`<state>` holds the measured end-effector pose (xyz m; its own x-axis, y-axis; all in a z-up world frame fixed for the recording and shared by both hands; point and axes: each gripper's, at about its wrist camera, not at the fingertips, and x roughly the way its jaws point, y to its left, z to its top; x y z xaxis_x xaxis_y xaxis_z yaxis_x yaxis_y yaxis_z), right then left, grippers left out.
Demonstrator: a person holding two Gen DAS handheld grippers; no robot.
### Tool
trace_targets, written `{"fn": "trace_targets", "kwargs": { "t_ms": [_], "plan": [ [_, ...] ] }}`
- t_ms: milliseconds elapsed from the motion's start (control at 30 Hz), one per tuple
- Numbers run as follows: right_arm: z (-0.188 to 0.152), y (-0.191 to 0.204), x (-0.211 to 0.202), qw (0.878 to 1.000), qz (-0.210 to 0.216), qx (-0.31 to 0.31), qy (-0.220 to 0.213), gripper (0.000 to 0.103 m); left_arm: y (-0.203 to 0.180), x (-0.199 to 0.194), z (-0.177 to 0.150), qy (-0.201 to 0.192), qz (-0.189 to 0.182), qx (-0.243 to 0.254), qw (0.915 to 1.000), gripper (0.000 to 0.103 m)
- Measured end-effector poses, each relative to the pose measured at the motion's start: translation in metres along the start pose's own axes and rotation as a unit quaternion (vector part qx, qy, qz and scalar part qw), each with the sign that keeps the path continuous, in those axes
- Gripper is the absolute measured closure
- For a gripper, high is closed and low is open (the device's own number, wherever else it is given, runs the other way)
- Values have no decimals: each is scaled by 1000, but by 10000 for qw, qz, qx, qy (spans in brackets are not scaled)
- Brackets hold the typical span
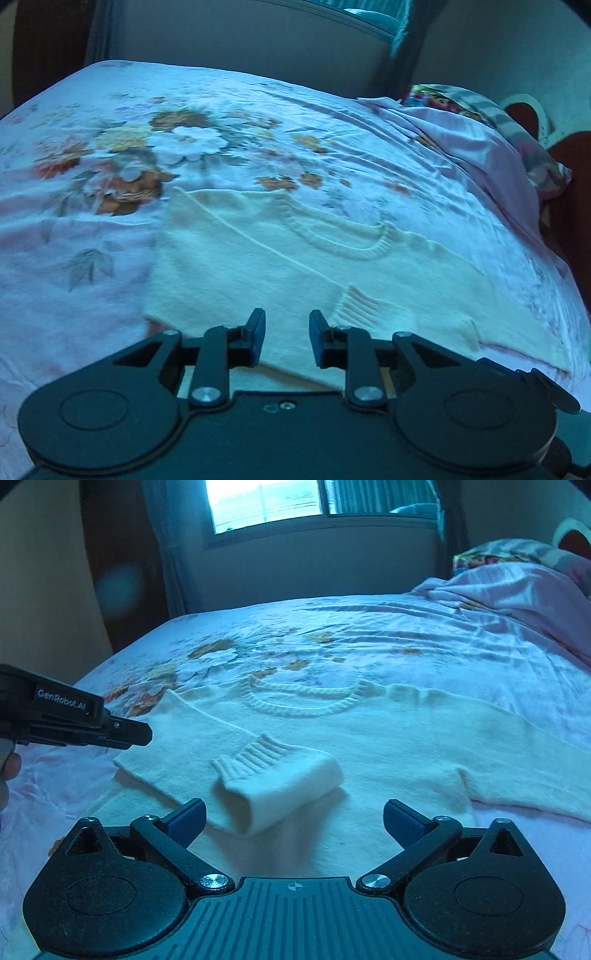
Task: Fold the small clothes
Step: 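Grasp the sleeve cuff with the left tool and fold it across the sweater body, then release the cuff with the left tool while the right tool grasps the sweater's side edge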
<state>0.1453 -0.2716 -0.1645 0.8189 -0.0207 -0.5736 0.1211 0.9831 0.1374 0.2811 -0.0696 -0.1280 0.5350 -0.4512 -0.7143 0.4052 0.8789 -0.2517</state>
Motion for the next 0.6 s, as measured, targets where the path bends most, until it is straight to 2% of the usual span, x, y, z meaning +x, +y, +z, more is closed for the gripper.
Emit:
{"fn": "trace_targets", "kwargs": {
  "t_ms": [33,133,167,200,233,333,400,500,533,600],
  "plan": [
    [2,14,11,9997,-57,-241,46,35,6,2,0,0,66,-69,10000,80],
    [4,35,44,9965,-473,-660,201,36,18,10,-2,25,191,-226,9996,80],
    [4,34,51,9960,-535,-671,231,47,20,14,-3,52,212,-236,9995,80],
    [4,33,55,9960,-569,-637,249,64,21,18,-4,76,229,-237,9994,80],
    [4,23,55,9971,-568,-439,243,97,21,22,-5,88,244,-200,9995,80],
    [4,-17,34,9969,-553,554,53,96,18,38,-10,192,204,-173,9995,80],
    [-3,-39,18,9931,-651,971,37,96,16,48,-14,298,214,-162,9992,80],
    [-21,-76,8,9829,-355,1753,446,94,14,54,-21,326,266,-165,9990,80],
    [-24,-83,3,9810,-305,1863,452,92,13,54,-21,318,287,-161,9990,80],
    [-23,-85,-6,9833,-387,1750,326,79,13,53,-21,324,313,-165,9988,80]
  ]
}}
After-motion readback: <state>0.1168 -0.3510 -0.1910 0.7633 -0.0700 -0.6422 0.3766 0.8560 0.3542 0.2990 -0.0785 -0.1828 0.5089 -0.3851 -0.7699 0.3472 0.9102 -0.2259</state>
